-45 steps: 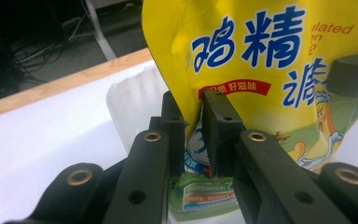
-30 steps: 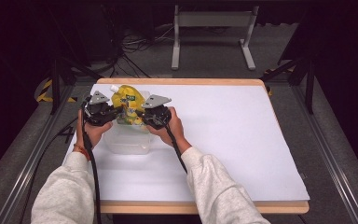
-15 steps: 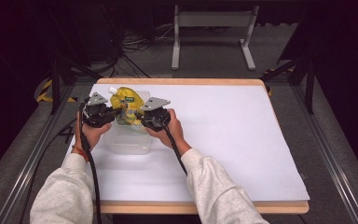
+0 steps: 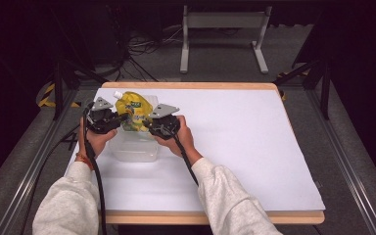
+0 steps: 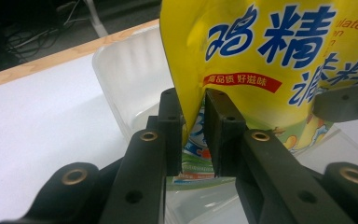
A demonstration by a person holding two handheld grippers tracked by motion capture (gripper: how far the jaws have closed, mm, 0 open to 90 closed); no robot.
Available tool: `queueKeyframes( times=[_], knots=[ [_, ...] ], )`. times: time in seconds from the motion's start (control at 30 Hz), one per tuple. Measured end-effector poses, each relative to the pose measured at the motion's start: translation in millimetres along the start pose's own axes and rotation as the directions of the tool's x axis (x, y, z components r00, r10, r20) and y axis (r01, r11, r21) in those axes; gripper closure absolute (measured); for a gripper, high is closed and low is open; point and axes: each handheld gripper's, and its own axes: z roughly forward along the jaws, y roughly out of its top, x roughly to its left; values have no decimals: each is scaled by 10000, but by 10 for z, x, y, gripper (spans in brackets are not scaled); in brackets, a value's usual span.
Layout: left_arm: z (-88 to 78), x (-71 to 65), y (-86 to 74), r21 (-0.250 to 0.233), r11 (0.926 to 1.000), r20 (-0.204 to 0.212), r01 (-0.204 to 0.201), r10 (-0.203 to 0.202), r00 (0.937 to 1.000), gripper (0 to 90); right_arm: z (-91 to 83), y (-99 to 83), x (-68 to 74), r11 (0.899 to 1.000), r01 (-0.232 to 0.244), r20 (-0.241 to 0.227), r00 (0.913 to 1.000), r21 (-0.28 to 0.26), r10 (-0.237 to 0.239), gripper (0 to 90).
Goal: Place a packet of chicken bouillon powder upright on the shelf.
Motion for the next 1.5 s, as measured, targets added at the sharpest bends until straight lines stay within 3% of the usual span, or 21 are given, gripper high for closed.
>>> queueKeyframes(
  times=[0.37, 0.6, 0.73, 0.9, 1.03, 1.27, 1.5],
  knots=[
    [-30, -29, 15, 41, 10000, -269, -20, 21, 9996, 710, -98, -45, -45, 10000, -56, 186, 9998, 36, 56, 724],
    [-127, -75, 34, -220, 9997, -224, 86, -91, 9997, 623, -224, -18, -48, 9996, 270, 214, 9994, 96, -272, 720],
    [-226, -125, 53, -351, 9993, -274, -113, 104, 9996, 566, -305, -7, -54, 9993, 368, 187, 9991, 49, -368, 721],
    [-292, -198, -7, -444, 9984, -737, -342, 308, 9968, 472, -404, 22, -61, 9989, 460, 258, 9986, -79, -458, 711],
    [-345, -255, -85, -586, 9963, -702, -633, 591, 9958, 465, -466, 43, -69, 9982, 580, 294, 9979, -120, -577, 708],
    [-467, -303, -146, -886, 9939, -726, -655, 591, 9956, 399, -602, 78, -134, 9981, 542, 471, 9975, -276, -529, 709],
    [-593, -484, -193, -1187, 9894, -657, -831, 756, 9950, 296, -718, 57, -208, 9986, 515, 665, 9965, -150, -504, 709]
  ],
)
